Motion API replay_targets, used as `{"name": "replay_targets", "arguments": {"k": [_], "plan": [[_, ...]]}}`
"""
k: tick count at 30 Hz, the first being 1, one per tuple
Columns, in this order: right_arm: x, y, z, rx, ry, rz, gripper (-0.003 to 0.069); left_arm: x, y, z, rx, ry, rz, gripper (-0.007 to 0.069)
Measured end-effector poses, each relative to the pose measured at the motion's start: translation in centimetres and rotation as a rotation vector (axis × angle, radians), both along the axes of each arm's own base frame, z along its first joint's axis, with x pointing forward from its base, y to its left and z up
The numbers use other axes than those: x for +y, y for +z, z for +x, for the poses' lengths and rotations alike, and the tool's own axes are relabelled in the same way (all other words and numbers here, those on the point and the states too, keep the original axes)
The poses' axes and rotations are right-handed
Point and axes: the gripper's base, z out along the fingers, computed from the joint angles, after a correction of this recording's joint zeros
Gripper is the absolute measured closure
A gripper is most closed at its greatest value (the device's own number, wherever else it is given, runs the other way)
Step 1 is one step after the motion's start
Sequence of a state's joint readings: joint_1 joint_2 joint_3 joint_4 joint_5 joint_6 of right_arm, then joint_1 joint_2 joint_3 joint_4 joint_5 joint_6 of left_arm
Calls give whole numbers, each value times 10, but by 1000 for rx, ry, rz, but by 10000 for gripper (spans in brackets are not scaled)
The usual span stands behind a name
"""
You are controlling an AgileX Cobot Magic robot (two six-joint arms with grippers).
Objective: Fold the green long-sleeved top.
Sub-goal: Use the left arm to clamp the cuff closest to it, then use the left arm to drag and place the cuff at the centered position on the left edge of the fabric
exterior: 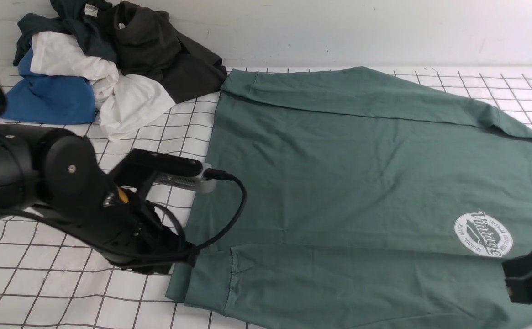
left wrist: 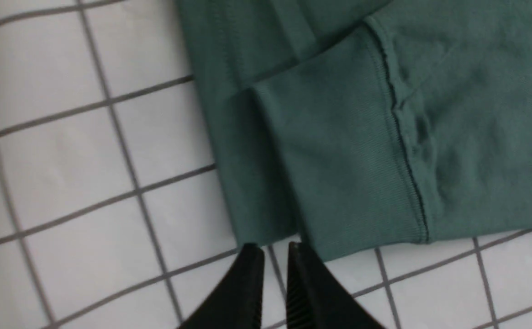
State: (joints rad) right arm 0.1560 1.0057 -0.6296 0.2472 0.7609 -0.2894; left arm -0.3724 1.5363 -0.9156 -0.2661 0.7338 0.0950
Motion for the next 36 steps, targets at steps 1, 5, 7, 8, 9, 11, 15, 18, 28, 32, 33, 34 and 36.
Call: {"name": "replay_targets", "arguments": {"k": [1, 5, 7, 8, 9, 11, 15, 18, 28, 32, 33, 34, 36], "plan": [[1, 0, 2, -9, 0, 7, 669, -2, -4, 4, 9, -15, -2, 506], [3, -1, 9, -29, -13, 39, 669, -16, -22, 25, 57, -53, -30, 312], [3, -1, 9, -36, -14, 44, 669, -20, -33, 35, 81, -53, -28, 250], [4, -1, 9, -36, -15, 46, 669, -22, -38, 39, 95, -51, -27, 233], [4, -1, 9, -36, -15, 46, 669, -23, -40, 40, 98, -51, -25, 231], [4, -1, 9, -36, -15, 49, 669, -26, -52, 48, 126, -48, -18, 251], [4, -1, 9, -37, -14, 48, 669, -28, -54, 51, 130, -44, -22, 419], [4, -1, 9, -38, -14, 48, 669, -28, -53, 51, 125, -49, -25, 567], [4, 0, 11, -57, -5, 39, 669, -38, 38, 74, -171, -210, -67, 629], [3, 1, 12, -74, -9, 38, 669, -44, 83, 101, -414, -268, -44, 629], [3, 1, 12, -77, -10, 38, 669, -45, 86, 109, -453, -270, -33, 629], [3, 2, 12, -81, -10, 36, 669, -47, 85, 118, -491, -268, -18, 629], [3, 2, 12, -82, -9, 34, 669, -52, 75, 135, -515, -264, -3, 629]]}}
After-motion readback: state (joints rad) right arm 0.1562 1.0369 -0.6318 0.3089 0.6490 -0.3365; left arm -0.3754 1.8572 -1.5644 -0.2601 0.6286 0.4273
